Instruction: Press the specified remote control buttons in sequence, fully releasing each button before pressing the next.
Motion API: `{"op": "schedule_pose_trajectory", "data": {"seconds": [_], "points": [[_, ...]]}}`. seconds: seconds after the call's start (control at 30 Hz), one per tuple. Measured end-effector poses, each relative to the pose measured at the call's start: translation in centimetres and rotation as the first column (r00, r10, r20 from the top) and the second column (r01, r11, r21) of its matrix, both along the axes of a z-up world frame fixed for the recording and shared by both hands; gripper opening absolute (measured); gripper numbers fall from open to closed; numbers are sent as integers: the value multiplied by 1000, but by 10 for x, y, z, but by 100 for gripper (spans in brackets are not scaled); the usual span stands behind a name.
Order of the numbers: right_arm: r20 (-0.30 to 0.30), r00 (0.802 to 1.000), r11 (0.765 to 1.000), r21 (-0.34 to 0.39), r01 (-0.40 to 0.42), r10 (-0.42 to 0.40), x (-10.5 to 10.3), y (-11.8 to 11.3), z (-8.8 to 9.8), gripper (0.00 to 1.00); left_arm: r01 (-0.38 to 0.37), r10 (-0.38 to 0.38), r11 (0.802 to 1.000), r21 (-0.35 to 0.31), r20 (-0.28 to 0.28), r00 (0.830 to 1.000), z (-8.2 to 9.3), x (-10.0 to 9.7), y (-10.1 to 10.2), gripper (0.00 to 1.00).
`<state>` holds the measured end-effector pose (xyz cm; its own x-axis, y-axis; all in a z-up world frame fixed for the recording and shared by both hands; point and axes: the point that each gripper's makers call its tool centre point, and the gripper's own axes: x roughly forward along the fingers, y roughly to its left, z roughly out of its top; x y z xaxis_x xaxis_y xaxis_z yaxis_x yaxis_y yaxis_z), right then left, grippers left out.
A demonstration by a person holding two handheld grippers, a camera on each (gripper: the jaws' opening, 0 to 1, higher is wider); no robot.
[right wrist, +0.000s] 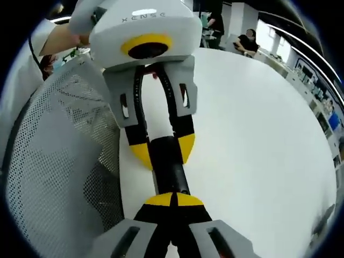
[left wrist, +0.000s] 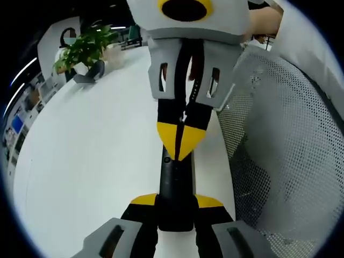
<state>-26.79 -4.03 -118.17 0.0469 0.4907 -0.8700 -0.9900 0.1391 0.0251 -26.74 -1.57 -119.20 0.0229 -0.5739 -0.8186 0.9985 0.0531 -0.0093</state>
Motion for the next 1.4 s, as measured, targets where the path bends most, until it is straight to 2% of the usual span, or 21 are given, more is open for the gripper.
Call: {"op": "schedule_pose_trajectory", "data": {"seconds": [0.13,0.17,0.27,0.37,0.47,0.6,0.77,0.8,0.93,1.17,1.23,1.4], "points": [[-6,1000,1000,-25,-11,11,0,1,-1,0,7,-7,1000,7,1,1000,0,0,0,24],[31,998,998,-32,-59,60,1,1,-1,0,8,-8,1000,8,1,1000,0,0,0,24],[38,999,999,-18,-29,30,-1,-1,-1,0,6,-6,1000,7,0,1000,0,0,0,24],[-20,1000,999,26,24,-24,0,-1,0,0,3,-3,1000,0,-1,1000,0,0,0,24],[-55,998,998,35,44,-42,2,-4,2,0,0,0,1000,-4,-2,1000,0,0,0,24],[-16,999,999,-9,42,-43,14,-11,0,0,-3,3,1000,-7,-2,1000,0,0,0,24],[-75,996,999,20,40,-38,12,-1,-1,0,-5,5,1000,-11,-4,1000,0,0,0,24],[-55,998,1000,-4,16,-16,14,-2,-1,0,-6,6,1000,-12,-4,1000,0,0,0,24],[-82,997,999,-35,13,-15,14,-1,-2,0,-10,10,1000,-18,-5,1000,0,0,0,24],[-134,990,996,-81,38,-49,15,-1,-4,0,-12,12,1000,-23,-9,1000,0,0,0,24],[-156,984,994,-79,75,-87,16,-1,-4,0,-12,11,1000,-23,-10,1000,0,0,0,24],[-135,986,993,-82,88,-98,17,1,-5,0,-15,14,999,-30,-20,1000,1,0,0,24]]}}
